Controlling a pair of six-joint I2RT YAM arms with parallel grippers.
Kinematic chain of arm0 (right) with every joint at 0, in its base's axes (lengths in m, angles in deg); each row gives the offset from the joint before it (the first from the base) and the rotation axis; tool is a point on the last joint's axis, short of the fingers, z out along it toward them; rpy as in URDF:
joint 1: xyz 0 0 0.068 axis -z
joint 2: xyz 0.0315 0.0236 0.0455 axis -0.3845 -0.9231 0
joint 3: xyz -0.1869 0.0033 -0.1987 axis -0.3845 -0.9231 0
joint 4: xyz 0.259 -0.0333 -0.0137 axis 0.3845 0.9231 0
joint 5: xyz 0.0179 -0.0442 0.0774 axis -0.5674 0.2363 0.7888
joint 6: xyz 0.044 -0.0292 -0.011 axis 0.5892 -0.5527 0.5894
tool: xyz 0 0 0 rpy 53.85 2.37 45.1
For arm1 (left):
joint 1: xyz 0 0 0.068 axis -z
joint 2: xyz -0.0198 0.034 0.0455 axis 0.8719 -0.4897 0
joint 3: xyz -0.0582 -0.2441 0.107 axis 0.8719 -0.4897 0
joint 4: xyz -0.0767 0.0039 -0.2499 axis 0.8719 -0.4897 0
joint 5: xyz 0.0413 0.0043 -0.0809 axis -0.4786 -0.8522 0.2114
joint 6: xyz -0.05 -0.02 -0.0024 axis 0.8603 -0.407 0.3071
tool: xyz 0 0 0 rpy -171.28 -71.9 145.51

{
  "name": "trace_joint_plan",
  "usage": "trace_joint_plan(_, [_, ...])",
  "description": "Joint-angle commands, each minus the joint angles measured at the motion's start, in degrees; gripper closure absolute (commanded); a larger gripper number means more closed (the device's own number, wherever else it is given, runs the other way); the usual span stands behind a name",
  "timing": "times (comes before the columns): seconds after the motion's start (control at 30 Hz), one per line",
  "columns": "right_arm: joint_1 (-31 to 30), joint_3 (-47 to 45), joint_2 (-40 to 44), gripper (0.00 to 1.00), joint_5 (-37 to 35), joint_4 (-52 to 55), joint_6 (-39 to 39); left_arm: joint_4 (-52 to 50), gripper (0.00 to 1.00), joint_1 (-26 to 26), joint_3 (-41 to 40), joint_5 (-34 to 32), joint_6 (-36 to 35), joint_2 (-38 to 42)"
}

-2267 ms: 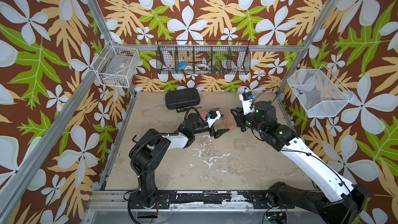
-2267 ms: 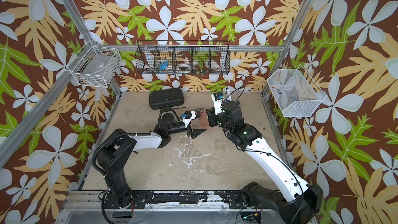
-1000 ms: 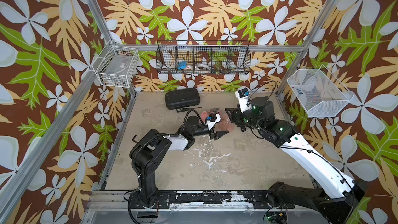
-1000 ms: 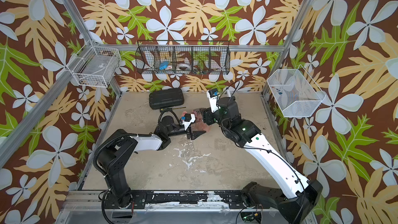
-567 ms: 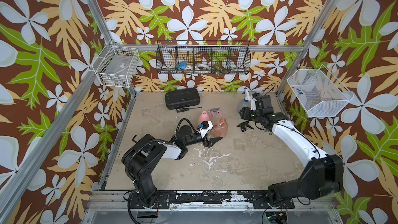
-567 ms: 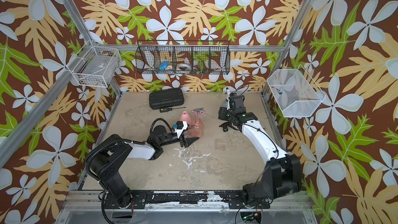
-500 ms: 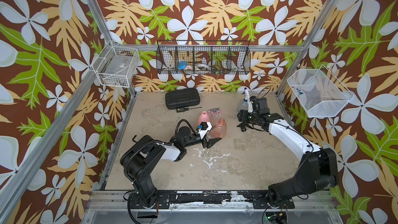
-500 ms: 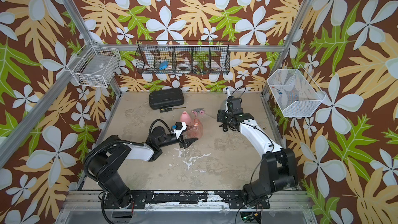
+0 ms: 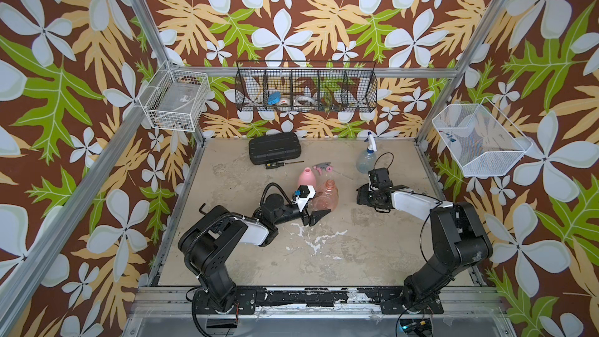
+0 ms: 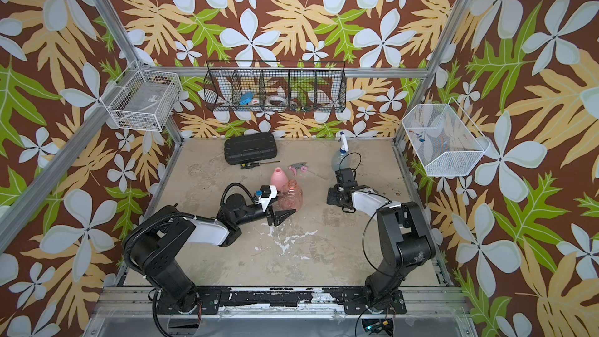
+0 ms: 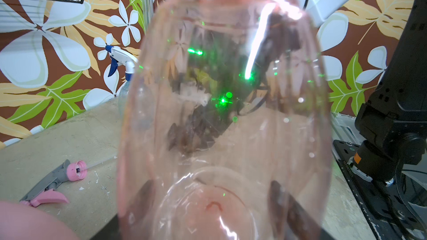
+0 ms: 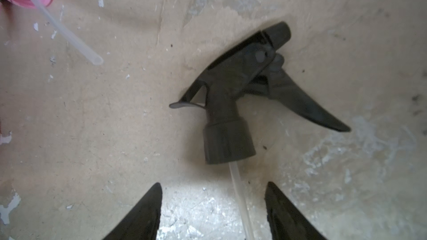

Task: Attach spray nozzles to spray bottles
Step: Pick up the spray nozzle from the center of the board.

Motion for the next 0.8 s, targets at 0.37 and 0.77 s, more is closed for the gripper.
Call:
trace_joint_plan(0.37, [-4.37,5.46,2.01,0.31,-1.36,1.5,3.58,5.01,0.27,-0.94,-0.39,1.2,2.66,0.68])
trace_joint_plan(0.77, [-2.78,15.21,-5.53,0.42,-4.59,8.15,17.66,5.26,0.27,-0.94,0.75,2.0,4.11,-0.23])
